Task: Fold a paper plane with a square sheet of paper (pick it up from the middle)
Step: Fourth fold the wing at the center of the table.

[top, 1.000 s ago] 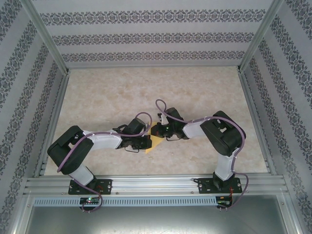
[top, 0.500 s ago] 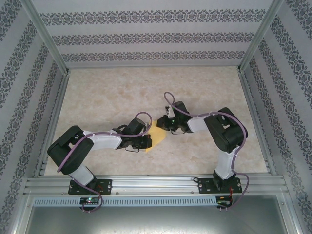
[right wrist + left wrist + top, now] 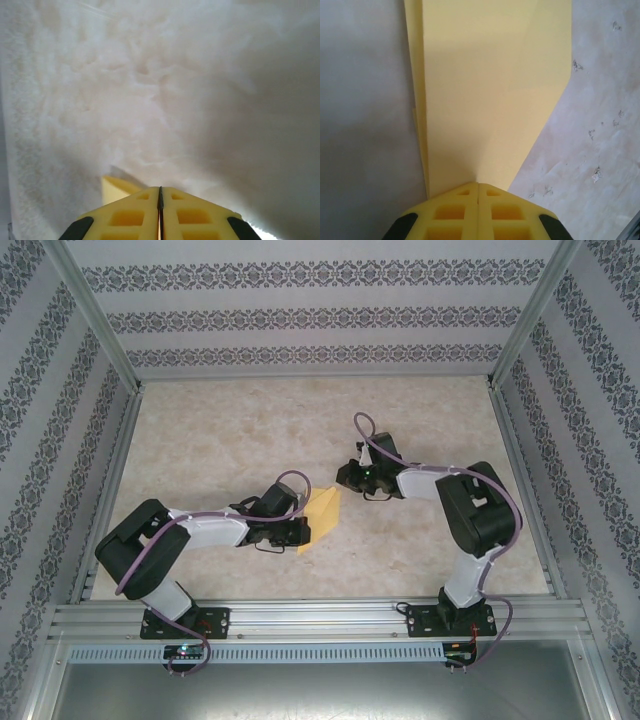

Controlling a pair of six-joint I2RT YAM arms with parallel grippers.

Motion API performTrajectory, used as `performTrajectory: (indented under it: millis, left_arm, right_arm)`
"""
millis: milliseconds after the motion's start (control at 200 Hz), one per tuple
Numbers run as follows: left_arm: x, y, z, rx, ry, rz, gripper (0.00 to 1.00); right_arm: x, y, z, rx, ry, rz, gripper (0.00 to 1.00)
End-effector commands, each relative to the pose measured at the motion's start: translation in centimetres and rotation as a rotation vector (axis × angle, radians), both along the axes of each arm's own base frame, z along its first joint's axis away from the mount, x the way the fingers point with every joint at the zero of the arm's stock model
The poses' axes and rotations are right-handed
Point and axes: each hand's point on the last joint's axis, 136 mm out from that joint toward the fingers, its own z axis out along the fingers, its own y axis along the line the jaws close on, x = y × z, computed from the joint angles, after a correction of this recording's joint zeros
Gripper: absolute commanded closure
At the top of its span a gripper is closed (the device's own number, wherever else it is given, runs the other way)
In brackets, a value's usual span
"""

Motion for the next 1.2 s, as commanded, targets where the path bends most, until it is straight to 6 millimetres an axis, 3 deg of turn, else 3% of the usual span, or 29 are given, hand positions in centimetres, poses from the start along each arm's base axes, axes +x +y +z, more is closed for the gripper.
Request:
performTrajectory:
  millis: [0, 105, 265, 395, 580, 994, 1194]
  left_arm:
    - [-0.1, 0.6, 1.0, 0.054, 0.030, -0.024, 0.93]
    - [1.5, -0.4, 3.7, 0.033, -0.035, -0.025, 0.89]
    - [2.5, 0.1, 5.7, 0.071, -0.093, -0.015, 0.83]
    - [3.0, 1.6, 5.5, 0.148, -0.123, 0.022, 0.81]
    - [3.6, 1.6, 4.9, 0.186, -0.124, 0.015, 0.81]
    - [4.4, 1.8, 3.9, 0.230, -0.128, 0.027, 0.82]
    - [4.9, 1.4, 4.1, 0.233, -0.126, 0.024, 0.81]
  right_arm:
    - [-1.9, -0.2, 1.7, 0.003, -0.023, 0.027, 0.89]
    - [-3.5, -0.7, 2.0, 0.008, -0.018, 0.027, 0.88]
    - [-6.0, -0.6, 1.8, 0.002, 0.004, 0.039, 0.84]
    - [-8.1, -0.3, 0.8, -0.004, 0.046, 0.049, 0.76]
    - [-9.8, 0.0, -0.2, -0.015, 0.078, 0.045, 0.73]
    - [-10.6, -0.3, -1.1, -0.042, 0.108, 0.014, 0.68]
    - [-10.4, 0.1, -0.5, -0.033, 0.084, 0.029, 0.69]
